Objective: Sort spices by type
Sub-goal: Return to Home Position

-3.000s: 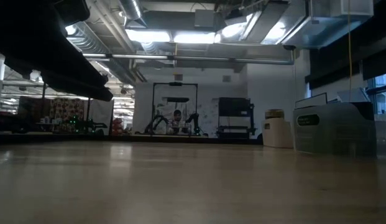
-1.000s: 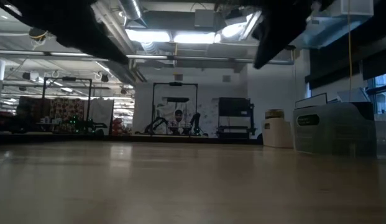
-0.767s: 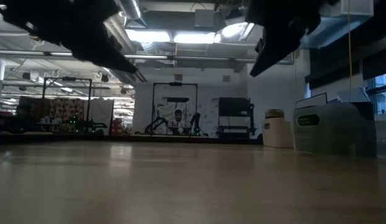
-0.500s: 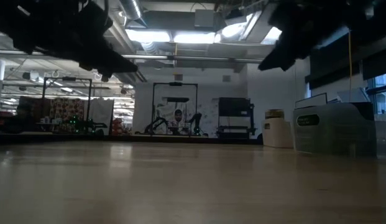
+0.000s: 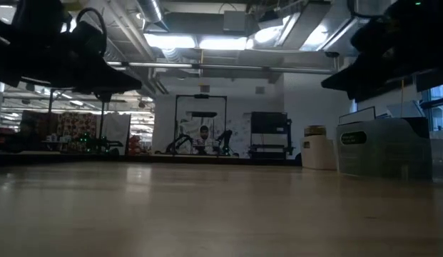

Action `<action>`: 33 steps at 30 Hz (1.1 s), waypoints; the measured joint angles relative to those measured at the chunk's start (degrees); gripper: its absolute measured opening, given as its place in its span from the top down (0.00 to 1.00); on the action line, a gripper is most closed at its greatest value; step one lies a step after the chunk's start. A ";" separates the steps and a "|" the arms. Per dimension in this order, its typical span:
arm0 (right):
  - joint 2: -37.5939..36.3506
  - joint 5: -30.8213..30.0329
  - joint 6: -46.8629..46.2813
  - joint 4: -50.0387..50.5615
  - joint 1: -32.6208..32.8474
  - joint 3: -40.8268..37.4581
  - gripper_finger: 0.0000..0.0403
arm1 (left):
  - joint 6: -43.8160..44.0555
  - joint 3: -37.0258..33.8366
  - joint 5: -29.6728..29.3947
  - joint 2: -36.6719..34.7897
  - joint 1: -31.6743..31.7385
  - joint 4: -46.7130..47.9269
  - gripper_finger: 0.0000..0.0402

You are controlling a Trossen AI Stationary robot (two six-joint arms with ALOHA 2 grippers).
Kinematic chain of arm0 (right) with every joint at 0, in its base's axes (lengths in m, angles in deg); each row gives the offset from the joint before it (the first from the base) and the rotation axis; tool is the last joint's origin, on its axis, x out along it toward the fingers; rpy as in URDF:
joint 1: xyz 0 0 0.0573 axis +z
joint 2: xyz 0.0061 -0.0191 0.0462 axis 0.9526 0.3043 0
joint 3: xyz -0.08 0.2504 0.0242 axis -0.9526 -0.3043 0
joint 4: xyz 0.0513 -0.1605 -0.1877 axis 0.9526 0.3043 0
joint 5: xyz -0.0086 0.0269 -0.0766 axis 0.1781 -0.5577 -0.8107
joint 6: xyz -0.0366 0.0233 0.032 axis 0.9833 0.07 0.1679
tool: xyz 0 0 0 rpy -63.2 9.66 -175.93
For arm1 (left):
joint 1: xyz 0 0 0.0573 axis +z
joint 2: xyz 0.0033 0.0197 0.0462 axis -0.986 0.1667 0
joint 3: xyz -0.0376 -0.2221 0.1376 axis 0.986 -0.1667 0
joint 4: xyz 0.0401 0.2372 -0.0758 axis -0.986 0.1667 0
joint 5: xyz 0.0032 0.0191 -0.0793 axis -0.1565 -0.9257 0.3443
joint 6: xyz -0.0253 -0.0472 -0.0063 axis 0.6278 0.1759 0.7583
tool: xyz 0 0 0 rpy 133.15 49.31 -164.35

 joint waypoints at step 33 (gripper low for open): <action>-36.39 -9.74 -1.64 16.31 0.10 -9.29 0.97 | -0.69 -2.63 -1.15 -9.49 0.52 1.23 0.99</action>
